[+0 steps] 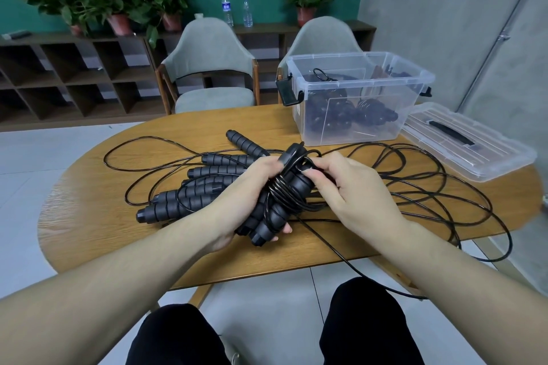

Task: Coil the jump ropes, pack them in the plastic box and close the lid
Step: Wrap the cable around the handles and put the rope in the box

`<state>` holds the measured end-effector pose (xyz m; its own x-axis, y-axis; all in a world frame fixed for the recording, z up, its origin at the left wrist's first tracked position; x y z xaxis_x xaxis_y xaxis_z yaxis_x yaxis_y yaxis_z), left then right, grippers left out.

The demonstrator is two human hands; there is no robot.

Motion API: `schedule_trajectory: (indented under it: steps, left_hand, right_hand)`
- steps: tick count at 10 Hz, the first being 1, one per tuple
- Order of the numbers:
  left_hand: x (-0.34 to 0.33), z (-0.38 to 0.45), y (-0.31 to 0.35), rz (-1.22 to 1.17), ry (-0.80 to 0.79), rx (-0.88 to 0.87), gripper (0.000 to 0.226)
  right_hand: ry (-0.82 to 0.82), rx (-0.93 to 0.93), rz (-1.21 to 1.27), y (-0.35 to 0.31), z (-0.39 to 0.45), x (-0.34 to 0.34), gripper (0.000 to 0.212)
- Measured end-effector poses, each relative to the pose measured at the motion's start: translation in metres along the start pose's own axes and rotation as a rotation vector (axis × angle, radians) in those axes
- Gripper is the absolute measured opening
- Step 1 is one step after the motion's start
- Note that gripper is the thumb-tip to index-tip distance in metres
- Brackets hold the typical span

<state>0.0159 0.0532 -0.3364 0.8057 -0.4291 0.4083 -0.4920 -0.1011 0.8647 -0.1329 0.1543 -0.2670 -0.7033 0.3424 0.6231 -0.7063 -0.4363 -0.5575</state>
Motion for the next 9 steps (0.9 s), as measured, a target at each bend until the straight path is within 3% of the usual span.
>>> schedule_trajectory:
  steps: [1, 2, 3, 4, 5, 7, 9]
  left_hand:
    - [-0.019, -0.016, 0.018, 0.108, -0.03, -0.203, 0.037]
    - [-0.016, -0.007, -0.001, -0.066, -0.053, -0.171, 0.026]
    - [-0.021, 0.007, -0.02, 0.061, -0.143, -0.03, 0.021]
    - [-0.03, 0.0, -0.02, -0.077, -0.296, 0.051, 0.028]
    - [-0.031, -0.017, -0.01, -0.158, -0.363, -0.017, 0.027]
    - [-0.018, -0.043, 0.007, -0.083, -0.33, -0.033, 0.013]
    - [-0.008, -0.045, 0.015, 0.051, -0.286, -0.042, 0.019]
  right_hand:
    - [0.001, 0.084, -0.084, 0.009, 0.005, -0.002, 0.041]
    - [-0.016, 0.29, -0.248, 0.001, 0.006, -0.002, 0.038]
    - [-0.012, 0.382, -0.289, -0.002, 0.001, -0.005, 0.034]
    - [0.031, 0.407, -0.287, -0.004, -0.002, -0.008, 0.029]
    - [0.095, 0.416, -0.208, -0.008, -0.003, -0.003, 0.027]
    - [0.158, 0.16, 0.133, 0.007, 0.006, 0.004, 0.03]
    - [-0.068, -0.074, 0.37, 0.02, 0.018, -0.005, 0.035]
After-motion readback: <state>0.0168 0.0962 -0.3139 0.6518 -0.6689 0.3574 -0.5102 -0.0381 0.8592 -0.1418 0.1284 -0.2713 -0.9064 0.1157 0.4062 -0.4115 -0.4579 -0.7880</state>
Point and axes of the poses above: each hand's wrist, its own z-axis towards the middle knuckle, its own x-axis out of the back of the hand, y = z × x, the point moved 8 cm from there along z, towards the middle knuckle, and after that the axes turned 12 degrees about z, right-handed, at the moved point
